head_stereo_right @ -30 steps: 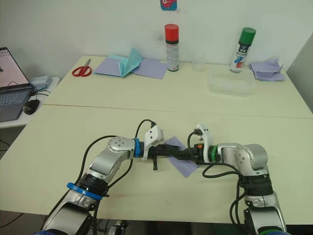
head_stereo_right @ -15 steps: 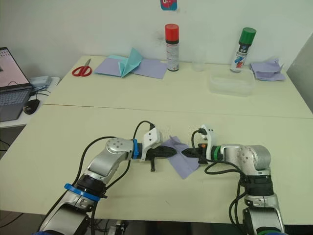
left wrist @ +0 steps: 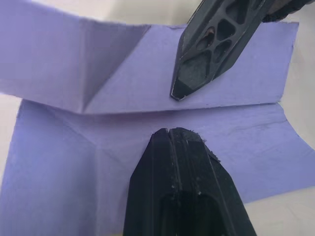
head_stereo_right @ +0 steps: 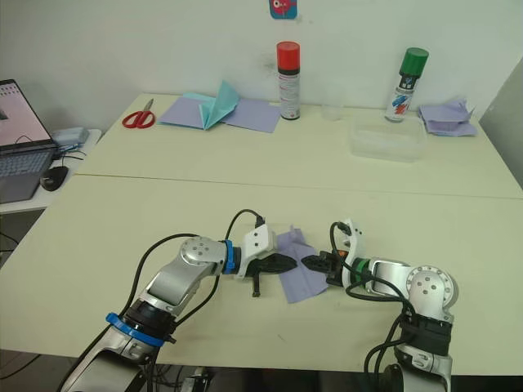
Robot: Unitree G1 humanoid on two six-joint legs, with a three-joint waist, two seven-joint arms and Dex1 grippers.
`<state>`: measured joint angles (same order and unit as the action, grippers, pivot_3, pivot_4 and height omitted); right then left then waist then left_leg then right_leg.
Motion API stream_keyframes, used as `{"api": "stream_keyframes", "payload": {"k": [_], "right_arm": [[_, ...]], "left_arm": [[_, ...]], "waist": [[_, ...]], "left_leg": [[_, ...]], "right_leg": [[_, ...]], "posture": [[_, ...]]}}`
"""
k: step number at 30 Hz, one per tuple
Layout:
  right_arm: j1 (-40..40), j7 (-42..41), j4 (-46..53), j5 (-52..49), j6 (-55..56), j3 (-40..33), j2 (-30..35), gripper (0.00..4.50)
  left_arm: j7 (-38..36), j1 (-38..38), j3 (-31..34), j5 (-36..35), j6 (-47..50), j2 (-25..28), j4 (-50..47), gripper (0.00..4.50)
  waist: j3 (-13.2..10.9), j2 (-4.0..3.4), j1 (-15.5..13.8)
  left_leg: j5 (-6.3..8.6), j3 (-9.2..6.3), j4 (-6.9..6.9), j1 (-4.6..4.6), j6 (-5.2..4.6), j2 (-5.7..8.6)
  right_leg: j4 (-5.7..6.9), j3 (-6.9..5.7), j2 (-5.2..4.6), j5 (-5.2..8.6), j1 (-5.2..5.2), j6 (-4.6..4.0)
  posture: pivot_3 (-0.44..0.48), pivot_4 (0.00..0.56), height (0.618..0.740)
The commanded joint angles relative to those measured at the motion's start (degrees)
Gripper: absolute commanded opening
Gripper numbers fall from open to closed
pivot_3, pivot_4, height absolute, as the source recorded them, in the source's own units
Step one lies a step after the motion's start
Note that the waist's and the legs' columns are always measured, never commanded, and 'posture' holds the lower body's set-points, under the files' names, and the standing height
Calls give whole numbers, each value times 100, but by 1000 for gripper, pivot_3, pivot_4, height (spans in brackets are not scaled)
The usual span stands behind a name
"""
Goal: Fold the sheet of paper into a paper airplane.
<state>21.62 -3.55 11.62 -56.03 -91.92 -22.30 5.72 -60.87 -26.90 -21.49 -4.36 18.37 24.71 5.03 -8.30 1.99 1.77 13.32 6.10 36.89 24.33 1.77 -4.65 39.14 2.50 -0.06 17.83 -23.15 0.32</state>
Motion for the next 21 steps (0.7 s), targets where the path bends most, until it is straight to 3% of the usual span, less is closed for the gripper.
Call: {"api": "stream_keyframes", "payload": {"k": [1,12,21], "right_arm": [[39,282,108,-213,-58,-235,198,10],[32,-325,-20,-425,-58,193,1359,10],[-473,-334,274,-985,-58,464,1514,10]], "left_arm": [[5,6,-152,222,129,136,222,0],[-238,-232,-192,259,-292,276,615,0],[-300,-433,-257,360,-605,216,954,0]], "waist": [[0,0,-1],[2,-3,8],[3,-3,-2]], "left_leg": [[0,-1,1,0,0,1],[-2,0,3,-4,-3,6],[-3,-3,5,-3,-5,4]], "right_leg": [[0,0,0,-1,1,1],[1,3,13,-4,3,6],[3,8,12,-6,7,9]], "posture": [[0,150,740],[0,150,740],[0,150,740]]}}
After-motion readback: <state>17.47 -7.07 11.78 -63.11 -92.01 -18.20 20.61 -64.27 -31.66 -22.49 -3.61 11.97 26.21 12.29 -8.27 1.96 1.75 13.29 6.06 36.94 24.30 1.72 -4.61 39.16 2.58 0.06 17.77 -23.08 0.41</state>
